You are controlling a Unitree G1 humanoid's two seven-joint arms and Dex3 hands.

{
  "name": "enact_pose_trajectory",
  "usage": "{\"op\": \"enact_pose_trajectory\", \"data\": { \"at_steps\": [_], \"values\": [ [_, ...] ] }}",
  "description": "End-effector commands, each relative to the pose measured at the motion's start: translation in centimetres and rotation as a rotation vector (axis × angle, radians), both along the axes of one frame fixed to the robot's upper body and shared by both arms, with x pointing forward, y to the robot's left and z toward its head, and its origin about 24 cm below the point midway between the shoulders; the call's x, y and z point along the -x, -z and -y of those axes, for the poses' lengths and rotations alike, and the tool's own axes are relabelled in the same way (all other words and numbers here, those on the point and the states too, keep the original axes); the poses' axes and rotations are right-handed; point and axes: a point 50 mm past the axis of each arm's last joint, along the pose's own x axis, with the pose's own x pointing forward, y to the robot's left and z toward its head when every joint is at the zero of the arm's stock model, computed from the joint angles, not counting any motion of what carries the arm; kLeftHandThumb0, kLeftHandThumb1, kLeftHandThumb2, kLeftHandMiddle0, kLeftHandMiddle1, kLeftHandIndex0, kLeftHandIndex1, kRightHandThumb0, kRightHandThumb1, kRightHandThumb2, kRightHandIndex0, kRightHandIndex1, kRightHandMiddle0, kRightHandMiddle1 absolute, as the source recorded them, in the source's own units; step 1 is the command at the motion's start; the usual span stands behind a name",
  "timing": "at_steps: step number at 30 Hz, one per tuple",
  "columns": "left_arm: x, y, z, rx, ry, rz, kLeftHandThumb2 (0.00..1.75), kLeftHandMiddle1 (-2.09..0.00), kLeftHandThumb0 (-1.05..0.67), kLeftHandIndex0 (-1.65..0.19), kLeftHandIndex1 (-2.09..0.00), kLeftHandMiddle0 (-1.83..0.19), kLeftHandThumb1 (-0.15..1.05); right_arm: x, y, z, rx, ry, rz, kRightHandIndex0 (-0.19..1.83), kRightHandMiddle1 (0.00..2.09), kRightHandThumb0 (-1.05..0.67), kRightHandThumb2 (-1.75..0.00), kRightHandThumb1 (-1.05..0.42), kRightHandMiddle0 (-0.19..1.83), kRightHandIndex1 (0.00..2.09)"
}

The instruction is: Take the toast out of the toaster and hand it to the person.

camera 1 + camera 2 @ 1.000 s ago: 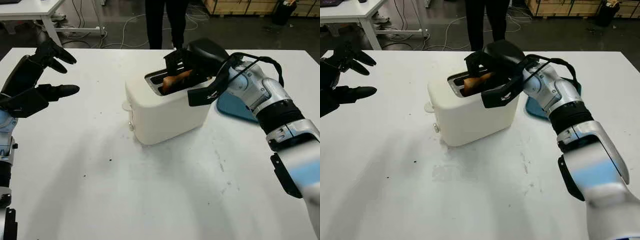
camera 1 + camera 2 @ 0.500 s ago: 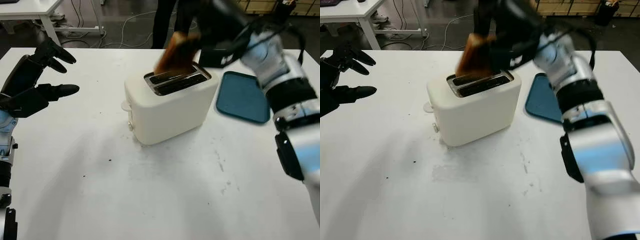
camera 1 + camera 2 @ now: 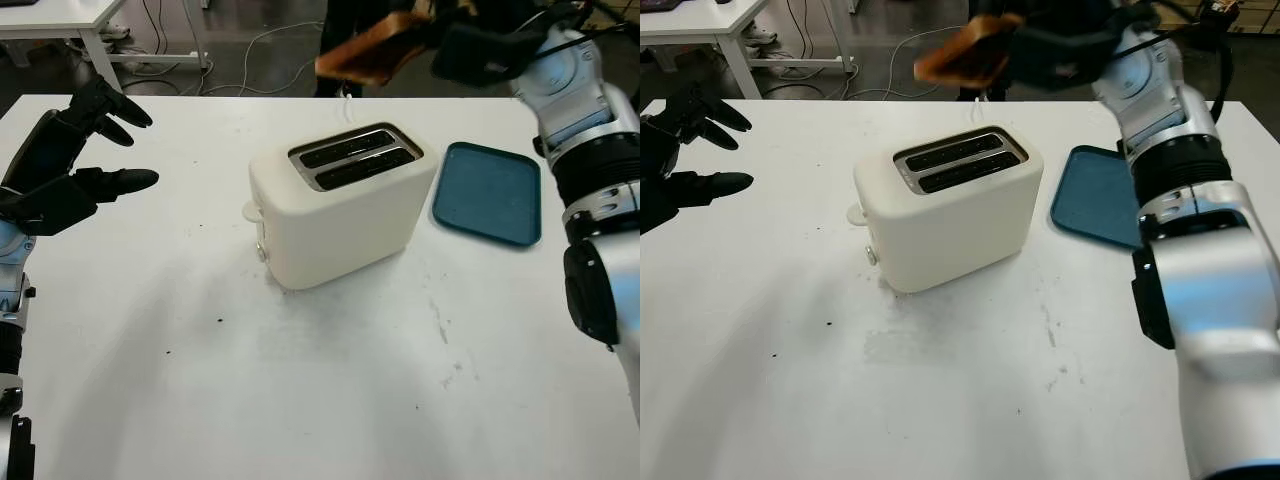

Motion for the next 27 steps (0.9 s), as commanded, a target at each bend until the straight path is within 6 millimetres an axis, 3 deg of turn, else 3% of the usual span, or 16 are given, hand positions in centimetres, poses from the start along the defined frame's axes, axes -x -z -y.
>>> {"op": "enact_pose_trajectory", "data": {
  "at_steps": [1,11,12,15,20,27],
  "values": [
    [0.0,-0.1,0.1,0.009,-0.001,0.006,0.21,-1.66,-1.05,0.0,-1.53,0.0,0.92,-0.1,-0.7,1.1,-0.047,0.066,0.012,1.12,1.75,-0.35,-0.2,-0.92,0.92,1.75],
    [0.1,0.0,-0.1,0.002,-0.005,0.014,0.23,-1.66,-1.05,0.0,-1.53,0.0,0.92,-1.0,1.7,4.9,-0.281,0.296,-0.114,1.04,1.75,-0.29,-0.19,-0.92,0.81,1.75],
    [0.1,0.0,-0.1,0.006,-0.005,0.011,0.23,-1.66,-1.05,0.0,-1.52,0.0,0.92,-1.0,2.1,5.3,-0.329,0.33,-0.135,1.03,1.75,-0.32,-0.16,-0.92,0.81,1.75],
    [0.1,0.0,-0.1,0.01,-0.006,0.003,0.23,-1.66,-1.05,0.0,-1.53,0.0,0.92,-1.2,3.7,6.2,-0.416,0.38,-0.205,0.93,1.75,-0.22,-0.19,-0.92,0.7,1.75],
    [0.0,0.1,-0.1,0.009,-0.005,0.001,0.21,-1.67,-1.05,0.0,-1.53,0.0,0.92,-1.2,6.1,7.1,-0.431,0.434,-0.275,0.92,1.75,-0.16,-0.17,-0.92,0.67,1.75],
    [0.0,0.2,0.0,0.012,-0.003,0.005,0.21,-1.67,-1.05,0.0,-1.53,0.0,0.92,-1.2,8.7,7.2,-0.428,0.504,-0.37,0.91,1.75,-0.36,-0.12,-0.92,0.67,1.75]
  ]
}}
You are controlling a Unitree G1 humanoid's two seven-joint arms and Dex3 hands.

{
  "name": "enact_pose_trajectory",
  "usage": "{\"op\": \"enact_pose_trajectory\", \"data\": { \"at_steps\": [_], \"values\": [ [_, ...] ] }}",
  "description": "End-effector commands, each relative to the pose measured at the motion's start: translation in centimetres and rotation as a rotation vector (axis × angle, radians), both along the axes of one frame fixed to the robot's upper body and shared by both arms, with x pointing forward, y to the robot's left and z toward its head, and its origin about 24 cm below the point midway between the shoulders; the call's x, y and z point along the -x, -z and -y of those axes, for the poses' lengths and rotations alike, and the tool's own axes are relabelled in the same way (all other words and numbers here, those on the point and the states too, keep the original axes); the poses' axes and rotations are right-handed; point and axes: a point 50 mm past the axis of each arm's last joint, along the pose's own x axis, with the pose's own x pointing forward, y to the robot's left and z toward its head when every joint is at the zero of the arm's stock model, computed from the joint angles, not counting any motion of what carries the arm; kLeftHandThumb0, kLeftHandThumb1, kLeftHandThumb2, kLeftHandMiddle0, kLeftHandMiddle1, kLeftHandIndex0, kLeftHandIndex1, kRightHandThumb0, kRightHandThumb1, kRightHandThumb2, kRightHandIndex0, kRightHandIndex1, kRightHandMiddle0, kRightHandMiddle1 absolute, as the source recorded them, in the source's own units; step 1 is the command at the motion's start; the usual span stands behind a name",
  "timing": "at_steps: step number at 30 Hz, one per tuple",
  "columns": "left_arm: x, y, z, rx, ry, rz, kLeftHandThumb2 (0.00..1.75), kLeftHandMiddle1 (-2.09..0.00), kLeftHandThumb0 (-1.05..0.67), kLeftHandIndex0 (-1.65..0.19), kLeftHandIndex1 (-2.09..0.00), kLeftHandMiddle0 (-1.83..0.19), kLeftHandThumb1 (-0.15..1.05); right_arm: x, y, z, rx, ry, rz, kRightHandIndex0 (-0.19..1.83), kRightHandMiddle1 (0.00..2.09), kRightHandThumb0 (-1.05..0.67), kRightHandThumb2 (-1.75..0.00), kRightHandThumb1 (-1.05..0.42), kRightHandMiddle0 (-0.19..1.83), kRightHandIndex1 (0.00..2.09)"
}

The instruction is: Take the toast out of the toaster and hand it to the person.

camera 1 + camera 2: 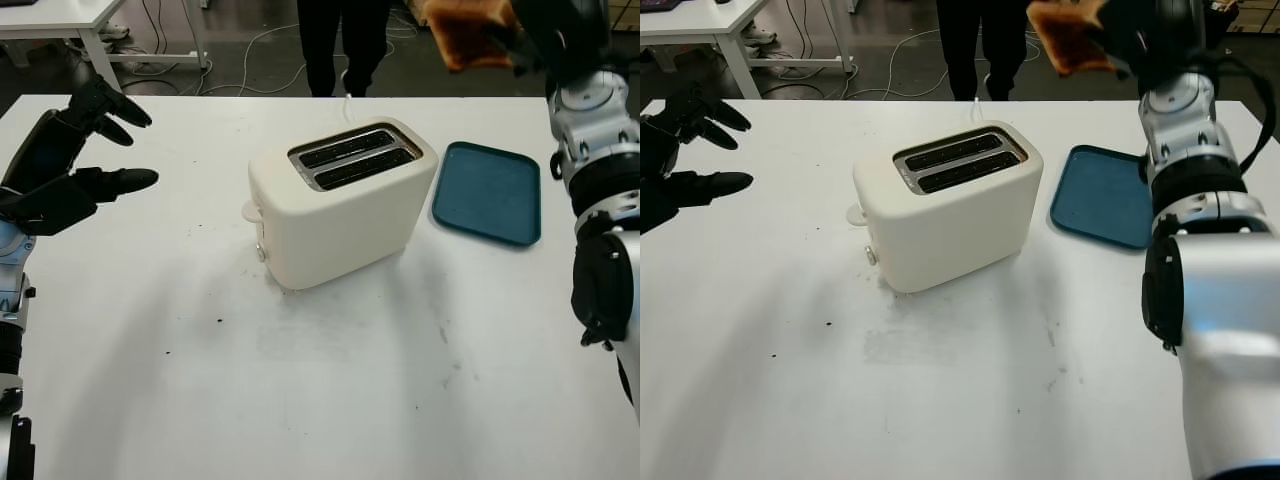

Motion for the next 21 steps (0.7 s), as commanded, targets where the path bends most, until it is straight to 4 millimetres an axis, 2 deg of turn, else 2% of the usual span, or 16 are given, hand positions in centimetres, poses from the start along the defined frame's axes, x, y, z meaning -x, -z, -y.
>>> {"op": "enact_pose_trajectory", "data": {
  "at_steps": [1,5,8,10,13,17,21],
  "values": [
    [0.0,0.2,0.0,0.015,0.001,0.002,0.21,-1.67,-1.05,0.0,-1.53,0.0,0.92,-0.1,1.0,-0.5,-0.031,0.023,-0.026,0.89,1.75,-0.35,-0.12,-0.92,0.61,1.75],
    [0.0,0.2,-0.1,0.018,0.001,-0.002,0.21,-1.67,-1.05,0.0,-1.54,0.0,0.92,-0.2,2.3,-1.2,-0.092,0.035,-0.068,0.86,1.74,-0.29,-0.14,-0.92,0.49,1.75],
    [0.0,0.3,-0.1,0.024,-0.001,-0.004,0.2,-1.67,-1.05,0.0,-1.55,0.0,0.92,-0.3,3.1,-1.6,-0.081,0.038,-0.098,0.86,1.75,-0.29,-0.1,-0.92,0.54,1.75],
    [0.0,0.3,-0.1,0.025,0.0,-0.004,0.2,-1.67,-1.05,0.0,-1.55,0.0,0.92,-0.3,3.6,-1.8,-0.051,0.037,-0.136,0.82,1.75,-0.33,-0.15,-0.92,0.47,1.75],
    [0.0,0.3,-0.1,0.023,0.0,-0.003,0.2,-1.67,-1.05,0.0,-1.55,0.0,0.92,-0.3,4.0,-2.0,-0.109,0.023,-0.161,0.77,1.75,-0.31,-0.19,-0.92,0.39,1.75],
    [0.0,0.3,-0.1,0.019,-0.002,-0.004,0.21,-1.66,-1.05,0.0,-1.54,0.0,0.92,-0.4,4.1,-2.3,-0.143,0.018,-0.164,0.85,1.75,-0.29,-0.18,-0.92,0.41,1.75],
    [0.0,0.3,0.0,0.015,-0.003,-0.003,0.21,-1.66,-1.05,0.0,-1.54,0.0,0.92,-0.4,4.2,-2.6,-0.14,0.018,-0.166,0.9,1.75,-0.31,-0.16,-0.92,0.52,1.75]
  ]
}}
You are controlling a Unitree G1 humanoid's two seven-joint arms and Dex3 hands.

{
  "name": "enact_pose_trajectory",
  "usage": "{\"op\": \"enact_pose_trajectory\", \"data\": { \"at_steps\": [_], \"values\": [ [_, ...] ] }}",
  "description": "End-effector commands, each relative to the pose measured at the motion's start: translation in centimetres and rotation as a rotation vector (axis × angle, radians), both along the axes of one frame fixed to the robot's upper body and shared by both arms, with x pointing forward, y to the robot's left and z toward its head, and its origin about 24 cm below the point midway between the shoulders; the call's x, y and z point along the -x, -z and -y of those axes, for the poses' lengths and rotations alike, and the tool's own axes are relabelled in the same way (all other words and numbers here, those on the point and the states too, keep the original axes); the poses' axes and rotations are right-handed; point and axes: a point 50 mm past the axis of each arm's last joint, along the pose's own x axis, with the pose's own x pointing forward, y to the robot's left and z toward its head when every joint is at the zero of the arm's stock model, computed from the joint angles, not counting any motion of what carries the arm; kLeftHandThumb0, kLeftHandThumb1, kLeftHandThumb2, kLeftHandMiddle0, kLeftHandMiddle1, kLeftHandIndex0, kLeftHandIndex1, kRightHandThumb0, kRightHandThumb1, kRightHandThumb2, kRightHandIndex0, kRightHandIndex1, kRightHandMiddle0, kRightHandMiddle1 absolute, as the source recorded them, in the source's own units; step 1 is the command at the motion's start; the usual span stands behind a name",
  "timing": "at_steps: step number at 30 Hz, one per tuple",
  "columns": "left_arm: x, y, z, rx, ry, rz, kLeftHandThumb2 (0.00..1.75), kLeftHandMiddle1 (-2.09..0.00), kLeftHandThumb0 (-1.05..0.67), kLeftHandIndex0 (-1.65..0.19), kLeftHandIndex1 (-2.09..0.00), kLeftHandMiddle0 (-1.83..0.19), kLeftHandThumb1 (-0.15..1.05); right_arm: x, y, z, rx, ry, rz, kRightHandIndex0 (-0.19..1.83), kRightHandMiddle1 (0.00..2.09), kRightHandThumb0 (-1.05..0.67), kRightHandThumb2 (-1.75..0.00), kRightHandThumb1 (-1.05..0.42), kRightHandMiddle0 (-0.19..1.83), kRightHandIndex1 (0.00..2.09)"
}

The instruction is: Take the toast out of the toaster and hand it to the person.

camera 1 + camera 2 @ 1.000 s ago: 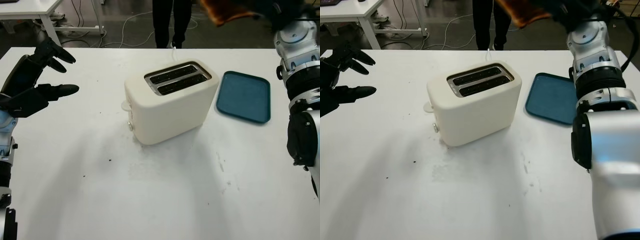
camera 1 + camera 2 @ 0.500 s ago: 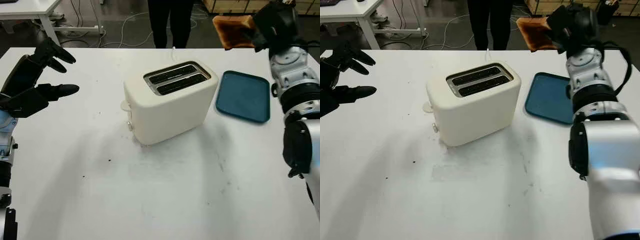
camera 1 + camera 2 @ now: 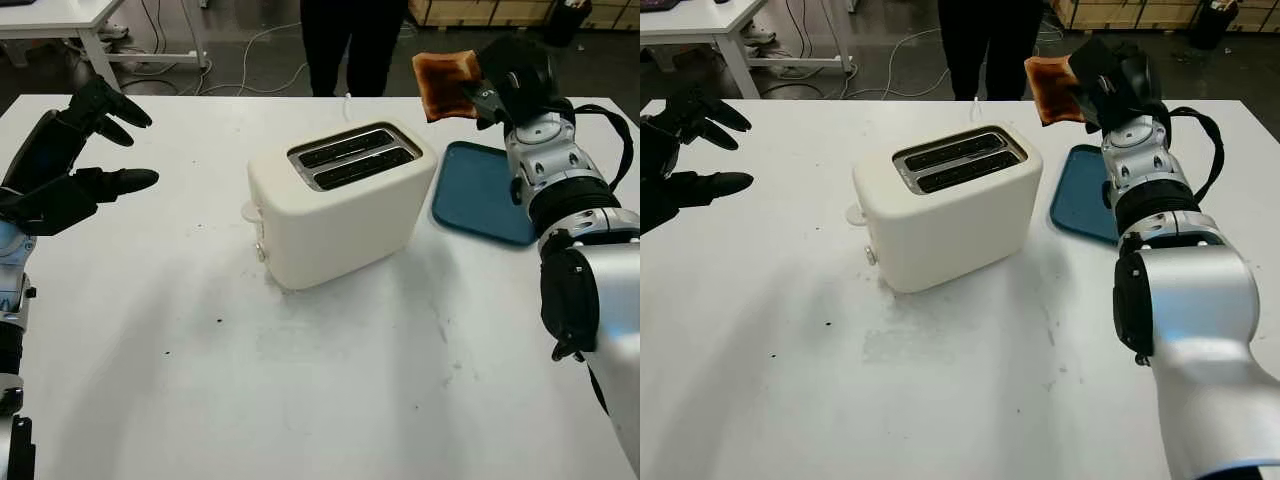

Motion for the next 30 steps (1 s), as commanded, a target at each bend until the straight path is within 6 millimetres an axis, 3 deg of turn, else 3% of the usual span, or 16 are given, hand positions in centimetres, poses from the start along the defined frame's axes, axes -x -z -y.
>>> {"op": "enact_pose_trajectory", "data": {
  "at_steps": [1,24,29,30],
  "values": [
    [0.06,0.28,-0.04,0.013,-0.002,-0.001,0.22,-1.66,-1.05,0.0,-1.53,0.0,0.92,0.05,0.72,-0.16,-0.012,0.009,-0.024,0.92,1.75,-0.31,-0.16,-0.92,0.53,1.75],
    [0.0,0.15,0.05,0.019,0.004,-0.002,0.21,-1.67,-1.05,0.0,-1.53,0.0,0.92,-0.05,0.51,-0.65,0.004,-0.026,-0.004,0.96,1.75,-0.3,-0.15,-0.92,0.57,1.75],
    [0.03,0.12,0.02,0.015,0.003,0.0,0.21,-1.67,-1.05,0.0,-1.54,0.0,0.92,-0.09,0.52,-0.83,-0.013,-0.01,-0.007,0.93,1.75,-0.31,-0.15,-0.92,0.5,1.75],
    [0.03,0.13,0.0,0.013,0.002,0.001,0.21,-1.67,-1.05,0.0,-1.54,0.0,0.92,-0.09,0.51,-0.85,-0.033,-0.011,0.001,0.91,1.73,-0.3,-0.14,-0.92,0.32,1.75]
  ]
}}
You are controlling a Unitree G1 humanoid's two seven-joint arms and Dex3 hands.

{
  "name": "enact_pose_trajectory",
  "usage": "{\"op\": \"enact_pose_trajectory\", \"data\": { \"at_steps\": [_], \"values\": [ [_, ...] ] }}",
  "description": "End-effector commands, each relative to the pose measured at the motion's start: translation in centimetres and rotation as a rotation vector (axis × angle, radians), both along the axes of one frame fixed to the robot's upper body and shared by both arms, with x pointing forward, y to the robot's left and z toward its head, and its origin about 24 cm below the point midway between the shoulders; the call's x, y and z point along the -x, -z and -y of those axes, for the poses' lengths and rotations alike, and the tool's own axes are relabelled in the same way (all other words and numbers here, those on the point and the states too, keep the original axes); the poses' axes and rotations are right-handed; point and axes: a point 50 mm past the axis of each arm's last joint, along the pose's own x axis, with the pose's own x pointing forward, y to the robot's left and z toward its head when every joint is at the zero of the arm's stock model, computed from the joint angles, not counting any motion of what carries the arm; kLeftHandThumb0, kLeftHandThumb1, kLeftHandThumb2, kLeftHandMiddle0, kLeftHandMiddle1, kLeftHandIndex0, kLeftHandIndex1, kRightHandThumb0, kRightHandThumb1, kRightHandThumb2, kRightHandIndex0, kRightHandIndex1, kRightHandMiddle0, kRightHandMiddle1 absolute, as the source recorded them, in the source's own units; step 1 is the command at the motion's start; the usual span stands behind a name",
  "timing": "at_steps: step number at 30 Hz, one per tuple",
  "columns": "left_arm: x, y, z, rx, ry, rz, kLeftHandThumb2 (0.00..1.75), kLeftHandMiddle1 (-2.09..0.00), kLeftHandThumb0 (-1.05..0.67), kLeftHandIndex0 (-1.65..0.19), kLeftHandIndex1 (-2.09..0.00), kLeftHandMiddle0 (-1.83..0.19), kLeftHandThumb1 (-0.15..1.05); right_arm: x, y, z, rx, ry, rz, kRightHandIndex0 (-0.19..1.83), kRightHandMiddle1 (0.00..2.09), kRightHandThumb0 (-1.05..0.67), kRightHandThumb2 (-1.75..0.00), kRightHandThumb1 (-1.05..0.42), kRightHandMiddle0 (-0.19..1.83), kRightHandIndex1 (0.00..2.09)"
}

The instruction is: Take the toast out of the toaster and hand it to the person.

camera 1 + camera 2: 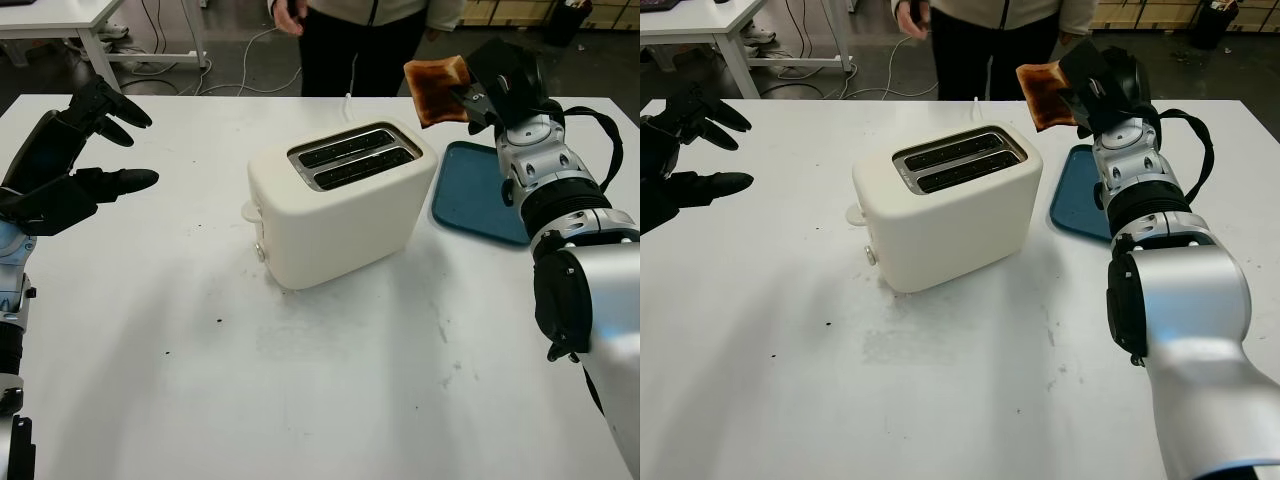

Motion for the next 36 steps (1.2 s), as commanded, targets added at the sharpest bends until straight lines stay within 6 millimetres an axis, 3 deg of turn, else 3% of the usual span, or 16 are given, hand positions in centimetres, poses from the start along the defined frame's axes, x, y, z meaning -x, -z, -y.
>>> {"op": "enact_pose_trajectory", "data": {
  "at_steps": [1,3,4,6,8,11,16,19,25,36],
  "values": [
    [0.03,0.12,-0.02,0.015,0.002,0.0,0.21,-1.67,-1.05,0.0,-1.54,0.0,0.92,-0.01,0.26,-0.31,-0.033,-0.004,0.013,0.89,1.56,-0.26,-0.13,-0.92,0.21,1.75],
    [0.02,0.15,-0.05,0.026,0.004,-0.003,0.2,-1.67,-1.05,0.0,-1.53,0.0,0.92,-0.02,0.28,-0.31,-0.033,0.001,0.007,0.86,1.67,-0.26,-0.11,-0.92,0.09,1.75],
    [0.01,0.15,-0.05,0.027,0.005,-0.003,0.19,-1.67,-1.05,0.0,-1.53,0.0,0.92,-0.01,0.28,-0.31,-0.009,0.0,0.003,0.84,1.51,-0.28,-0.11,-0.92,0.05,1.75],
    [0.01,0.14,-0.05,0.024,0.005,-0.002,0.19,-1.67,-1.05,0.0,-1.53,0.0,0.92,0.0,0.27,-0.3,0.02,-0.015,0.006,0.9,1.7,-0.27,-0.14,-0.92,0.4,1.75],
    [0.01,0.14,-0.04,0.021,0.002,0.001,0.2,-1.66,-1.05,0.0,-1.53,0.0,0.92,-0.01,0.24,-0.31,0.006,-0.017,0.007,0.93,1.73,-0.27,-0.16,-0.92,0.53,1.75],
    [0.02,0.17,-0.01,0.023,-0.001,0.001,0.2,-1.67,-1.05,0.0,-1.54,0.0,0.92,-0.01,0.26,-0.32,-0.024,-0.013,0.014,0.91,1.74,-0.25,-0.15,-0.92,0.4,1.75],
    [0.06,0.17,-0.05,0.024,0.002,0.003,0.2,-1.66,-1.05,0.0,-1.54,0.0,0.92,0.0,0.37,-0.41,-0.022,-0.013,0.02,0.91,1.75,-0.28,-0.1,-0.92,0.51,1.75],
    [0.06,0.15,-0.05,0.015,0.0,0.003,0.21,-1.66,-1.05,0.0,-1.54,0.0,0.92,0.0,0.41,-0.48,-0.038,-0.016,0.028,0.91,1.74,-0.26,-0.08,-0.92,0.39,1.75],
    [0.07,0.2,-0.06,0.021,-0.002,0.004,0.21,-1.66,-1.05,0.0,-1.54,0.0,0.92,-0.01,0.36,-0.47,-0.047,-0.021,0.029,0.93,1.75,-0.27,-0.09,-0.92,0.5,1.75],
    [0.08,0.23,-0.07,0.028,0.002,0.003,0.2,-1.66,-1.05,0.0,-1.54,0.0,0.92,-0.06,0.28,-0.61,-0.039,-0.007,0.015,0.88,1.75,-0.26,-0.09,-0.92,0.41,1.75]
  ]
}}
